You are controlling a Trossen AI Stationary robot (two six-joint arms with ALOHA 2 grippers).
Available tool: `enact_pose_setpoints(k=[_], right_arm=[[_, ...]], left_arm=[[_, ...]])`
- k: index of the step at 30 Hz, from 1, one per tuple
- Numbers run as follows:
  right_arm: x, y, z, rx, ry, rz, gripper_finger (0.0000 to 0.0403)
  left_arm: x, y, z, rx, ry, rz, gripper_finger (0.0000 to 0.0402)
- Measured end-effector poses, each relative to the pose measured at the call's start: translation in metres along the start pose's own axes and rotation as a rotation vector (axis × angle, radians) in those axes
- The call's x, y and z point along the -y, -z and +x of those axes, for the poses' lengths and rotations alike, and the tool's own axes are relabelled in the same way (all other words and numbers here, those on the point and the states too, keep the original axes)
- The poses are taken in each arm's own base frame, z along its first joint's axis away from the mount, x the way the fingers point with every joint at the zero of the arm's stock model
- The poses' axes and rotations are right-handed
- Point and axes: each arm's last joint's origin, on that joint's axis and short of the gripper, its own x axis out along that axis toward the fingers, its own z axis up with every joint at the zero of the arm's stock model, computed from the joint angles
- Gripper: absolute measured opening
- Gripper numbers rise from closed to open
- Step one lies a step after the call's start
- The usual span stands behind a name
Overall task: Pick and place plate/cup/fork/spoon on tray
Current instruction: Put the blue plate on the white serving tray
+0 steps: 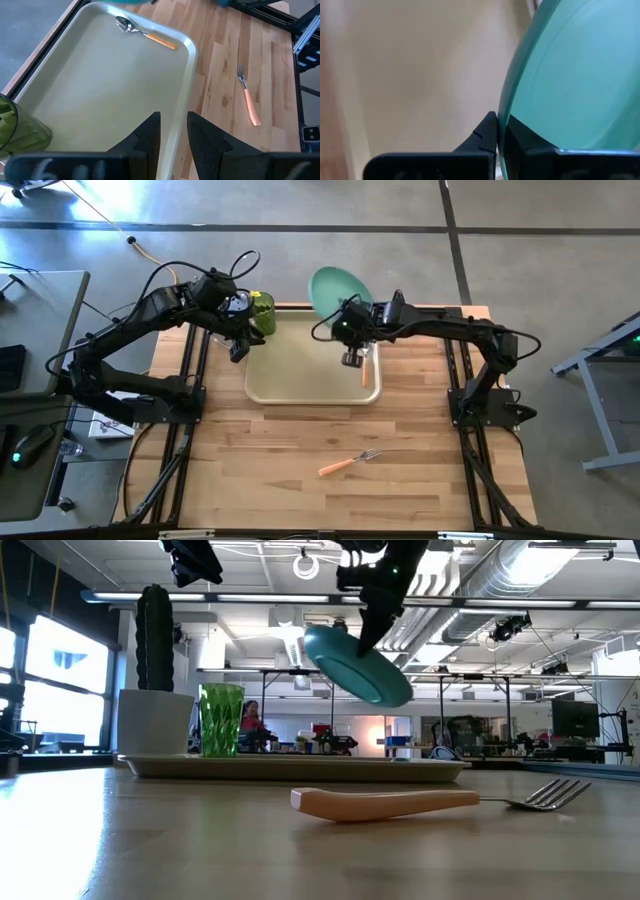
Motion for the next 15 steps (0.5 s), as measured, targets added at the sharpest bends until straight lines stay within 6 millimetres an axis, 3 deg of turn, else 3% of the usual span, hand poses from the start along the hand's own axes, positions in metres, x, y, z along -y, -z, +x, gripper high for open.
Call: enact_pose_setpoints(k=[7,15], right_arm=[[-0.015,-0.003,0.005,0.021,-0.078,-0.445,0.0],[-0.041,-0.004,0.031,-0.067,-0.126,-0.691,0.0]], left_arm=[[-0.001,0.0,0.0,-0.001,-0.046,0.0,0.0086],[-0.001,0.0,0.0,-0.002,-0.051,0.001,0.0086]])
